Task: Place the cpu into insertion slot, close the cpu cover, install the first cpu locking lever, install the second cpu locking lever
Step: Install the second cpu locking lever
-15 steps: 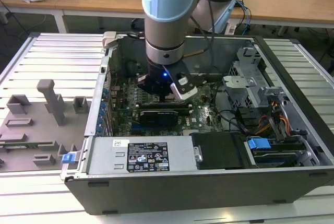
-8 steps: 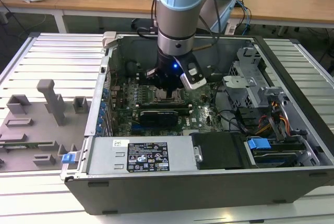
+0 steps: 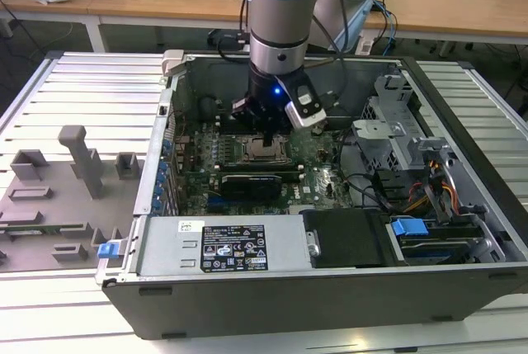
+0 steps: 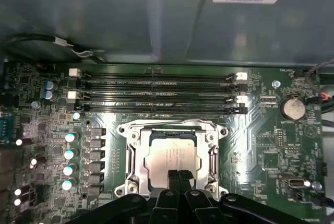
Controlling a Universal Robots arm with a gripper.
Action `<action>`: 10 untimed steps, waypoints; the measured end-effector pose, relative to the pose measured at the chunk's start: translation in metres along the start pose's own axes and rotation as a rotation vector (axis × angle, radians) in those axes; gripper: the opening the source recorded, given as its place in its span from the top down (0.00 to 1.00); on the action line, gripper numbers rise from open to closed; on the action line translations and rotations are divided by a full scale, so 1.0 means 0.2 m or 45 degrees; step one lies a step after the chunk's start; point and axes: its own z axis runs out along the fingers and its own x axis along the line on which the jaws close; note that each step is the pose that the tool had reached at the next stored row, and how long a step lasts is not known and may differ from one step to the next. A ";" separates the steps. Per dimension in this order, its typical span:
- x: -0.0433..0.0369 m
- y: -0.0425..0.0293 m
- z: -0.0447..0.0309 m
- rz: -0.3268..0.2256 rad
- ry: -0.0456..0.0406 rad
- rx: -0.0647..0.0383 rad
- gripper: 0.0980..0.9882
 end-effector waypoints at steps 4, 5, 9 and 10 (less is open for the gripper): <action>0.000 0.001 -0.007 0.000 0.000 0.003 0.99; 0.000 0.001 -0.007 0.000 0.000 0.003 0.99; 0.000 0.001 -0.007 0.000 0.000 0.003 0.99; 0.000 0.001 -0.007 0.000 0.000 0.003 0.99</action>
